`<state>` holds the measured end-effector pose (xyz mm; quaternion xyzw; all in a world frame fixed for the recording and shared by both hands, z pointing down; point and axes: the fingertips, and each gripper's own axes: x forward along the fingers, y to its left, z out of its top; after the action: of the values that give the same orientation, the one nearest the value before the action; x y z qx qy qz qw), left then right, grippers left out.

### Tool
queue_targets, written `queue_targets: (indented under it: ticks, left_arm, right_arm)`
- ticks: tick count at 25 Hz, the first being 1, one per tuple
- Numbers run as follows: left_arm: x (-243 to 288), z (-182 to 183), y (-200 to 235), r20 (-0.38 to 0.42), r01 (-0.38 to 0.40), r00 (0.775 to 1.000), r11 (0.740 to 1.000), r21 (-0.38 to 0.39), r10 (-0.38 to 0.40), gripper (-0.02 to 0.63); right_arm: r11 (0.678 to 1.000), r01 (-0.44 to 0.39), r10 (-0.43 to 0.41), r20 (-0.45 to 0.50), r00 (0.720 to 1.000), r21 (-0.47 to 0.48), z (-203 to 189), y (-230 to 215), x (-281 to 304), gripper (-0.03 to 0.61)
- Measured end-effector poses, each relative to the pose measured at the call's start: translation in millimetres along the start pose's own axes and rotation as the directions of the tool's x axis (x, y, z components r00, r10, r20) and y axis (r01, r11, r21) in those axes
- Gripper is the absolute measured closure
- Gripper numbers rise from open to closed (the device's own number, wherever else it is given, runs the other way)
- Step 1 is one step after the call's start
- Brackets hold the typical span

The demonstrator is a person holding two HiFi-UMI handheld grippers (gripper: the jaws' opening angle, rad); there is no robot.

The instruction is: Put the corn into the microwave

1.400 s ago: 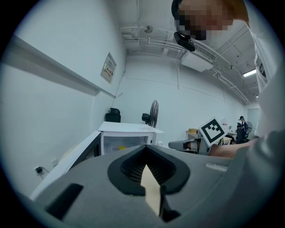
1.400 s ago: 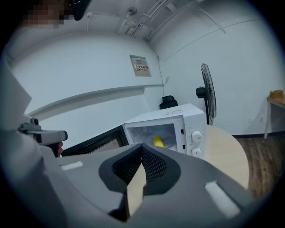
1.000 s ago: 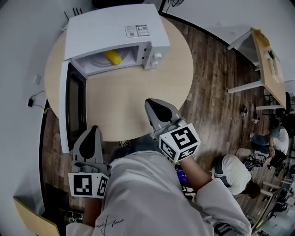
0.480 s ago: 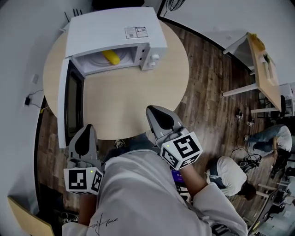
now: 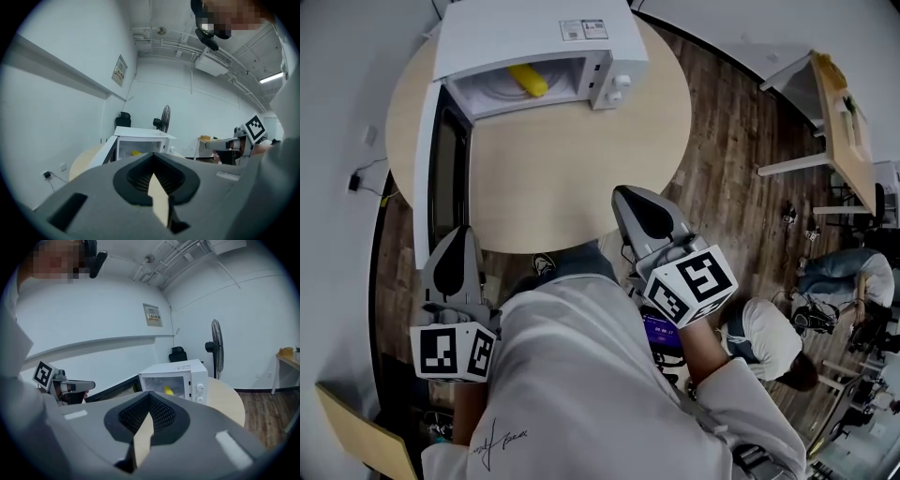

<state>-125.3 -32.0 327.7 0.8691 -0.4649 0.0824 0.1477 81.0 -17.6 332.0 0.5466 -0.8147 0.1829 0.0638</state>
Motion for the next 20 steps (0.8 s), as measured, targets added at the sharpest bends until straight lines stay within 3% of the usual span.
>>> queue_targets:
  ticks: [20]
  left_arm:
    - [12.7, 1.1, 3.0, -0.002, 0.038, 0.999, 0.999, -0.002, -0.038, 0.623]
  right_arm:
    - [0.999, 0.013, -0.014, -0.032, 0.999, -0.033, -0.6, -1.0, 5.2, 0.568]
